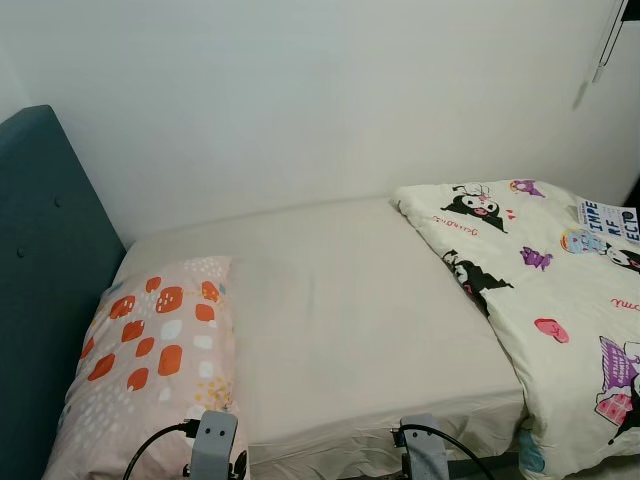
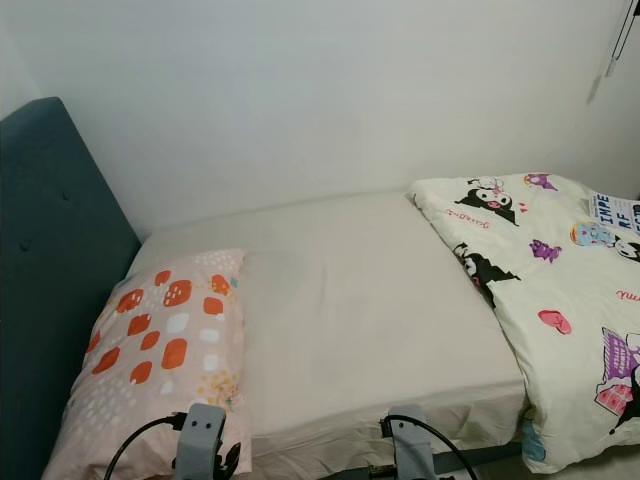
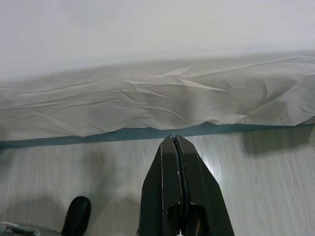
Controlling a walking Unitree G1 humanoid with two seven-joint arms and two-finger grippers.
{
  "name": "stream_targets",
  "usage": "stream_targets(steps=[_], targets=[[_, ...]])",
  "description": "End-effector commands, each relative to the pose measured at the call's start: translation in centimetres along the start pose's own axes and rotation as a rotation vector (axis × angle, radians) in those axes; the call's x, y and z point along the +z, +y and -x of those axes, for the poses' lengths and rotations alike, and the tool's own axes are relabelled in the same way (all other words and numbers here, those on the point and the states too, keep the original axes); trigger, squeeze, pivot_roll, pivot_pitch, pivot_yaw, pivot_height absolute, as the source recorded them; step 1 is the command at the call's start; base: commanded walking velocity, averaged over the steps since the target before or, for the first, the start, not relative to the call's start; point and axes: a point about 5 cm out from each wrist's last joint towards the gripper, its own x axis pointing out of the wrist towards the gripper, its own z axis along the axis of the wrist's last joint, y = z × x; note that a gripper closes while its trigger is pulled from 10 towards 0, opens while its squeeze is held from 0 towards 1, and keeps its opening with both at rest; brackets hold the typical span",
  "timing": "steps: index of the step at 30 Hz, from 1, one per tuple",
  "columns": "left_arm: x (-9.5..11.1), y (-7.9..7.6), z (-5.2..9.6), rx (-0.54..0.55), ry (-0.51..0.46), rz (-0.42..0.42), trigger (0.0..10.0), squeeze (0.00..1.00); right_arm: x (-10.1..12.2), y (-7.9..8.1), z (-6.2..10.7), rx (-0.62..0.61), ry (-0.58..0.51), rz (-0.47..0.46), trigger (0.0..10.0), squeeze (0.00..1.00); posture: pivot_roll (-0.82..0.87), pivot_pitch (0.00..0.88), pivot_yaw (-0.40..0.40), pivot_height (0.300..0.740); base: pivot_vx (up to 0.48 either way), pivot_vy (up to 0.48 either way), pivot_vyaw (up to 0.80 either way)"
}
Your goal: Clean up the room
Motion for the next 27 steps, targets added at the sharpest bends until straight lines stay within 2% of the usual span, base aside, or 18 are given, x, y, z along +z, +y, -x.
stream_targets(steps=[1, 8, 13, 27], targets=[[0.02, 0.18, 0.01, -0.006, 0.004, -0.017, 10.0, 0.00, -0.06, 0.45, 0.04, 0.017, -0.003, 0.003, 10.0, 0.00, -0.04, 0.111, 0.043, 0.740, 0.000, 0.000, 0.00], [0.16, 0.20, -0.04, -0.011, -0.001, -0.017, 10.0, 0.00, 0.09, 0.72, -0.02, 0.036, -0.004, -0.028, 10.0, 0.00, -0.04, 0.114, 0.045, 0.740, 0.000, 0.000, 0.00], [0.15, 0.15, -0.03, -0.010, -0.001, -0.018, 10.0, 0.00, -0.03, 0.40, -0.02, 0.010, 0.005, 0.011, 10.0, 0.00, -0.04, 0.113, 0.043, 0.740, 0.000, 0.000, 0.00], [0.17, 0.18, 0.04, -0.001, -0.012, -0.014, 10.0, 0.00, -0.01, 0.19, 0.02, -0.011, -0.006, 0.026, 10.0, 0.00, -0.04, 0.111, 0.040, 0.740, 0.000, 0.000, 0.00]])
